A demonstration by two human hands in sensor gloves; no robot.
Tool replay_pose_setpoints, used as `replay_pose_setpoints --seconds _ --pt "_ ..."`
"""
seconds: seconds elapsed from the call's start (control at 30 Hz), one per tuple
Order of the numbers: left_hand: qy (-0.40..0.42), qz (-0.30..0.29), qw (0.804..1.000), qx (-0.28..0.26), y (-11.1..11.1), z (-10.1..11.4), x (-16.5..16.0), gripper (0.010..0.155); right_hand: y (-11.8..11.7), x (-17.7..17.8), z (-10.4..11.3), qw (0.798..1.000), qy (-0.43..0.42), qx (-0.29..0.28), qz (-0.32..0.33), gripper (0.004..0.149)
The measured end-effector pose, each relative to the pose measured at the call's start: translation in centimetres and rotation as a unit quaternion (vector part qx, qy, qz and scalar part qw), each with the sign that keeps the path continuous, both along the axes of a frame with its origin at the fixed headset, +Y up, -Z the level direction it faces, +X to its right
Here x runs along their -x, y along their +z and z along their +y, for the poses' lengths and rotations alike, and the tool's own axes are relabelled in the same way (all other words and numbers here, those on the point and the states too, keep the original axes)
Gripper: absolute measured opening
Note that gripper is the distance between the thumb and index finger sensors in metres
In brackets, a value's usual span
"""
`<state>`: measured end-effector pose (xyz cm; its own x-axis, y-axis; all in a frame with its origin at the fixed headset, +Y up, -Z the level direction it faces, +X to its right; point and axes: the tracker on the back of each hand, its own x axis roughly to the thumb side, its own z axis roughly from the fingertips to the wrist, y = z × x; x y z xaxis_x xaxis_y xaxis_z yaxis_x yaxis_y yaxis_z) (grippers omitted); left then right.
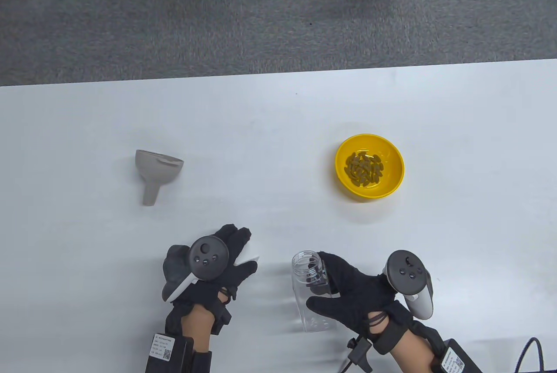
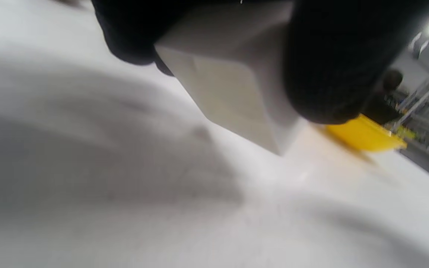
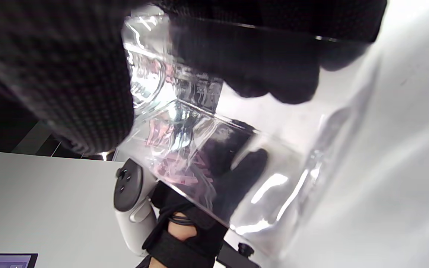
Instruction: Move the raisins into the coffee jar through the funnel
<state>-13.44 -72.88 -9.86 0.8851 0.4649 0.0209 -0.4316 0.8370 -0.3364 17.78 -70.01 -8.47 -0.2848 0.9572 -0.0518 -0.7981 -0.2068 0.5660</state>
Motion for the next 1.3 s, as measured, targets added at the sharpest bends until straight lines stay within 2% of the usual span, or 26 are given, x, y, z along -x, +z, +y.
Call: replay_pose_setpoints --seconds 0.13,0.27,0.47,0.6,0.77,0.83,0.93,1.1,1.3 --pt "-0.040 -0.021 0.999 -0.008 0.0 0.2 -0.8 0.081 -0.2 -0.3 0.1 1.000 -0.002 0.000 -0.005 0.092" --pt "-0.132 -0.036 0.991 -0.004 0.1 -0.2 -1.4 0.085 -0.3 -0.4 0.1 1.000 0.002 -0.002 -0.006 0.093" --pt "-0.134 -0.032 0.990 0.005 0.2 -0.2 -1.7 0.087 -0.2 -0.3 0.2 1.000 0.006 -0.009 -0.002 0.093" --pt "-0.103 -0.034 0.994 0.009 0.6 1.1 -1.4 0.088 -0.2 -0.3 0.4 1.000 0.006 -0.013 -0.001 0.093" --pt "-0.153 -0.024 0.987 -0.051 2.4 3.6 0.1 0.083 -0.3 -0.7 0.6 1.000 0.010 -0.020 -0.001 0.093" --pt "-0.184 -0.020 0.981 -0.063 3.4 4.1 1.1 0.074 -0.3 -0.8 0.6 1.000 0.009 -0.020 -0.004 0.093" --pt "-0.240 -0.009 0.967 -0.090 5.0 4.5 2.8 0.073 -0.4 -0.9 0.6 1.000 0.011 -0.023 -0.011 0.093" --pt "-0.290 0.012 0.948 -0.134 7.1 4.5 5.7 0.076 -0.3 -0.9 0.5 1.000 0.014 -0.027 -0.008 0.092" --pt "-0.290 0.019 0.941 -0.176 8.6 3.3 7.3 0.079 -0.4 -0.7 0.4 0.999 0.024 -0.030 -0.008 0.092"
